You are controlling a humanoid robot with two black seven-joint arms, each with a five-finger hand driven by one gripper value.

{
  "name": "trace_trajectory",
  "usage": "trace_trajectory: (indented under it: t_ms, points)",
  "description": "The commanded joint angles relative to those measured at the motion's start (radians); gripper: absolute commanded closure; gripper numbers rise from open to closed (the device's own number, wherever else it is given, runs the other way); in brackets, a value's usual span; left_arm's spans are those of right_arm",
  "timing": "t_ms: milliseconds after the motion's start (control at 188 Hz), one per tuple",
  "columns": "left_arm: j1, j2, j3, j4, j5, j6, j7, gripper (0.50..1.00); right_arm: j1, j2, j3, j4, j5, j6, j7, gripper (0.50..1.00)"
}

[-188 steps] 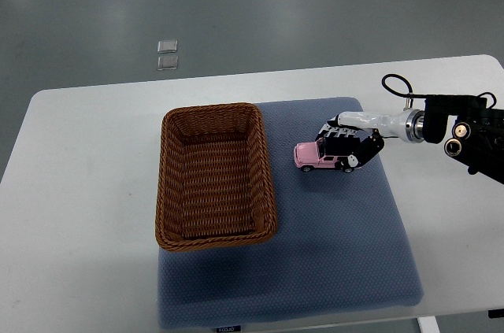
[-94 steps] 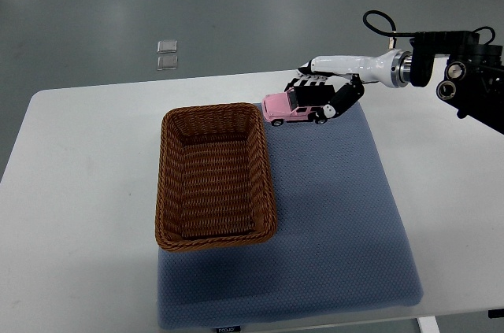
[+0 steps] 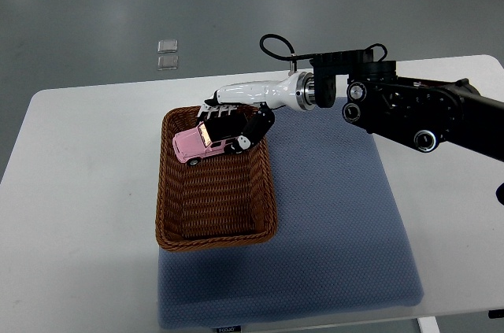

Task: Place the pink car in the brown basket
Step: 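Lift the pink car and carry it over the wicker basket, then lower the car into the basket and open the right hand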

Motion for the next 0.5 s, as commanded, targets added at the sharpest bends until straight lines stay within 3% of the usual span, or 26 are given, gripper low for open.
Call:
trace_trajectory:
  t_ms: [0,261,495]
  points:
    - [0.0,0.0,0.0,0.0,0.0,-0.001,0.001,0.5,0.021,0.036,-0.039,-0.018,-0.001,-0.019,-0.001,1.0]
    - [0.002,0.0,0.0,0.0,0.0,0.0,0.0,0.5,0.03,0.113,-0.067,-0.103,-0.004,-0.022,-0.003,1.0]
    - [0.002,0.0,0.0,0.0,0.0,0.0,0.0,0.5,0.024,0.117,-0.125,-0.149,-0.011,-0.05,-0.003,1.0]
